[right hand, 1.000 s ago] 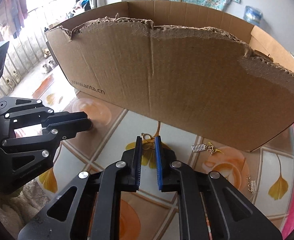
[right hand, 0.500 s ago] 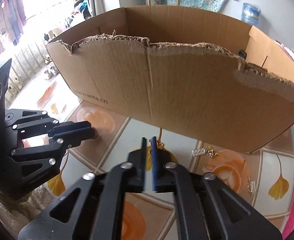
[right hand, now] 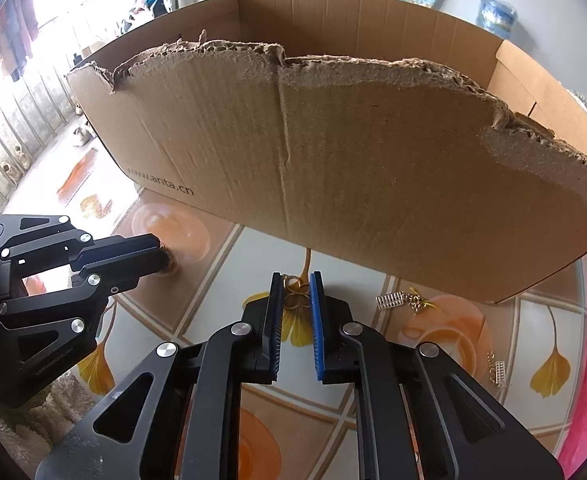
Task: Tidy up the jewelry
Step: 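Close the right gripper on a gold earring beside the box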
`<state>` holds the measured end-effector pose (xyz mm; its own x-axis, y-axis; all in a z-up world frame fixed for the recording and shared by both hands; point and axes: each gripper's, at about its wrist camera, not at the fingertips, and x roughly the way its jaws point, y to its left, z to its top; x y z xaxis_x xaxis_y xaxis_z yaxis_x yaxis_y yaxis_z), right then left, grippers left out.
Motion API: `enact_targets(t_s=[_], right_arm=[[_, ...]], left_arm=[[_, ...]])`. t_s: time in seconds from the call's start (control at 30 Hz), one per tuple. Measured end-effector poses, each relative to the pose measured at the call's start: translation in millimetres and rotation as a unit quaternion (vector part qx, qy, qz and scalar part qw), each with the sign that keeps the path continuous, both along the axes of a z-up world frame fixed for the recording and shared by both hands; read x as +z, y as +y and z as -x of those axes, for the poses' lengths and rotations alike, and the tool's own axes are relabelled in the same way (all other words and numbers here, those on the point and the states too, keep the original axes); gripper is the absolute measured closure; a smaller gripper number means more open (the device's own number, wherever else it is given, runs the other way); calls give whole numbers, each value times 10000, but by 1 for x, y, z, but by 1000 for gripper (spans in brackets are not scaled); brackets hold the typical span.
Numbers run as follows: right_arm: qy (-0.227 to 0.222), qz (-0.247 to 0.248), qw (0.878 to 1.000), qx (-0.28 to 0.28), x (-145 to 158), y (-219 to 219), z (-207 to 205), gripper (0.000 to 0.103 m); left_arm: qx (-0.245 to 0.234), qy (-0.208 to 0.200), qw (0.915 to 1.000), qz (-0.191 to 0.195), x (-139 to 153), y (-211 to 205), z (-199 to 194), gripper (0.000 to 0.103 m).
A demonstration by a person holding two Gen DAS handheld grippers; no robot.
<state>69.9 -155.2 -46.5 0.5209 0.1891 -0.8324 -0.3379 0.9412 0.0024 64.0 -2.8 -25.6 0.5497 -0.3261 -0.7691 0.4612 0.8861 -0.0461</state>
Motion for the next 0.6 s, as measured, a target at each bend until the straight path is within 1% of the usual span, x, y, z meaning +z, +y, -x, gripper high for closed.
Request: enact_targets(t_s=[0.17, 0.37, 0.6], right_arm=[[20, -66, 10000, 4, 1, -4, -1, 92], [32, -185, 9998, 2, 9, -14, 2, 92], [-200, -344, 9992, 53, 33, -25, 16, 92]], left_arm=[[-8, 2, 10000, 16, 0, 1, 0, 96], [-43, -41, 10000, 50, 3, 4, 2, 96], [-109, -212, 9997, 7, 19, 3, 13, 96]])
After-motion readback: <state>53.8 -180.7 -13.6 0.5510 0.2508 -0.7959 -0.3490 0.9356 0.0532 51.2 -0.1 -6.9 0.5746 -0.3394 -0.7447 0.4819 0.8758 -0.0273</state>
